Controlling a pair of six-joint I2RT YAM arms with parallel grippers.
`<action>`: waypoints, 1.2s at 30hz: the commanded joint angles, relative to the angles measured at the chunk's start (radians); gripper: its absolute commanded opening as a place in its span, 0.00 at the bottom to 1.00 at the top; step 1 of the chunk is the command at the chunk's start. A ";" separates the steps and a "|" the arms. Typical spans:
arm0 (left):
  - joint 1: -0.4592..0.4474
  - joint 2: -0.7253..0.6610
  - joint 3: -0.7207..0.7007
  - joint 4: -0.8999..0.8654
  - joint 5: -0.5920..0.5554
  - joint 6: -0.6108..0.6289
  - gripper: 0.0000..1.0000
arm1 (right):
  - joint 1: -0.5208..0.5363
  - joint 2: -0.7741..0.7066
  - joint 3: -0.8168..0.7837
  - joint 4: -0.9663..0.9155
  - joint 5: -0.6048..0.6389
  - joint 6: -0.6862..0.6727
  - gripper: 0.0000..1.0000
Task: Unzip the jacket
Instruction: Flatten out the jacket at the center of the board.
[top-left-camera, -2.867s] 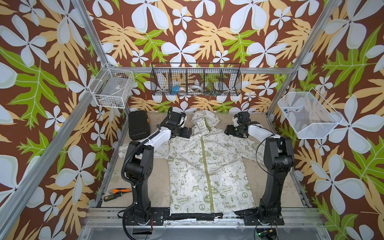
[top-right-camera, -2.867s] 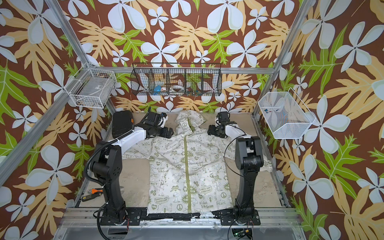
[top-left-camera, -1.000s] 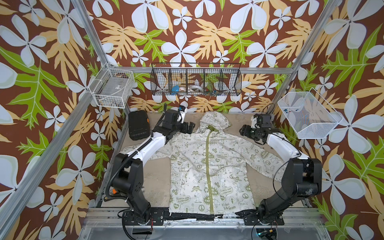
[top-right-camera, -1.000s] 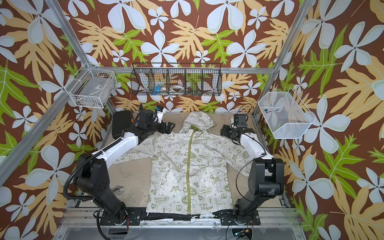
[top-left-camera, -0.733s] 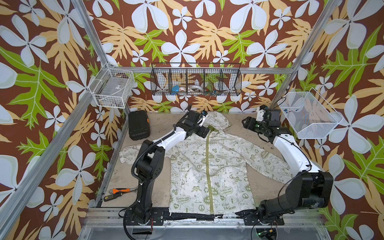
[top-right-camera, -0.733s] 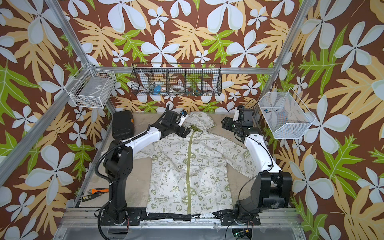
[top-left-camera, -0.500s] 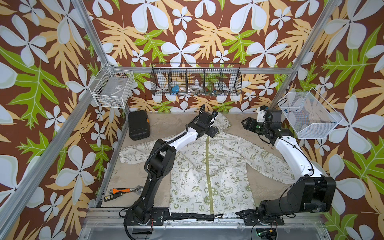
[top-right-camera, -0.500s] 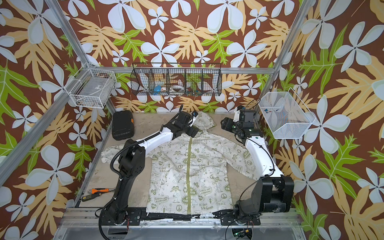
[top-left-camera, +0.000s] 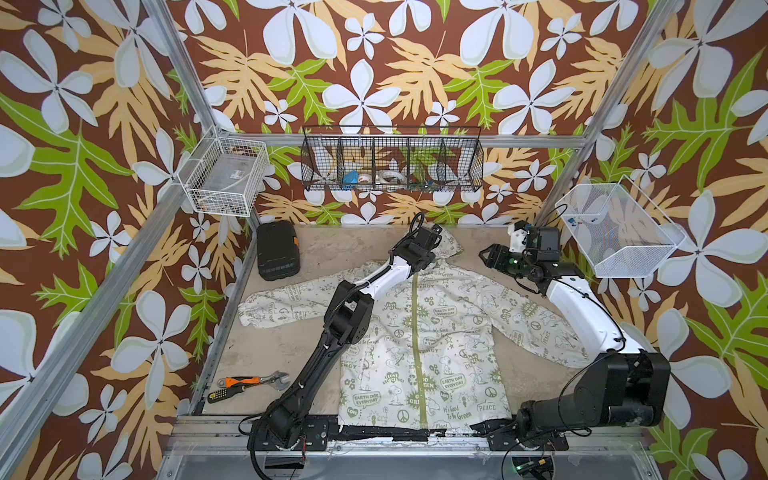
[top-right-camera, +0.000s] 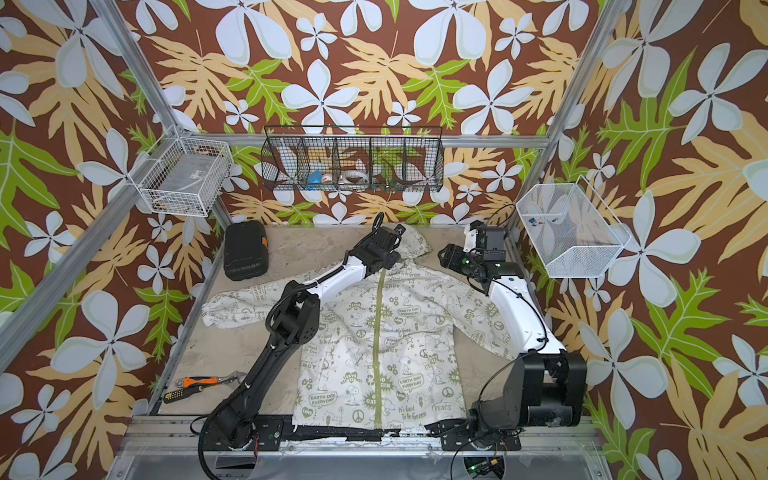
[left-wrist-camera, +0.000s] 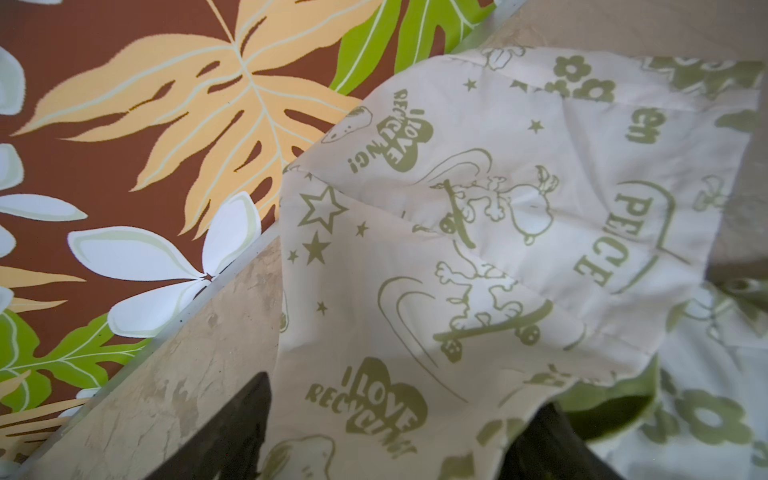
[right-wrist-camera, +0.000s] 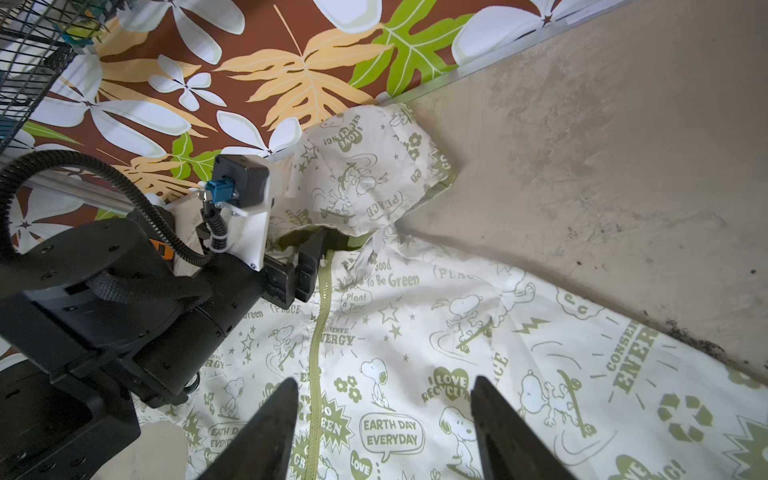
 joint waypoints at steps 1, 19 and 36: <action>0.040 -0.030 -0.007 0.038 -0.022 -0.094 0.58 | 0.000 0.013 -0.010 0.017 0.010 0.008 0.64; 0.241 -0.350 -0.546 0.345 0.265 -0.647 0.34 | 0.142 0.616 0.291 0.189 -0.022 -0.099 0.69; 0.347 -0.261 -0.483 0.339 0.483 -0.771 0.35 | 0.142 1.084 0.958 0.016 -0.058 -0.100 0.63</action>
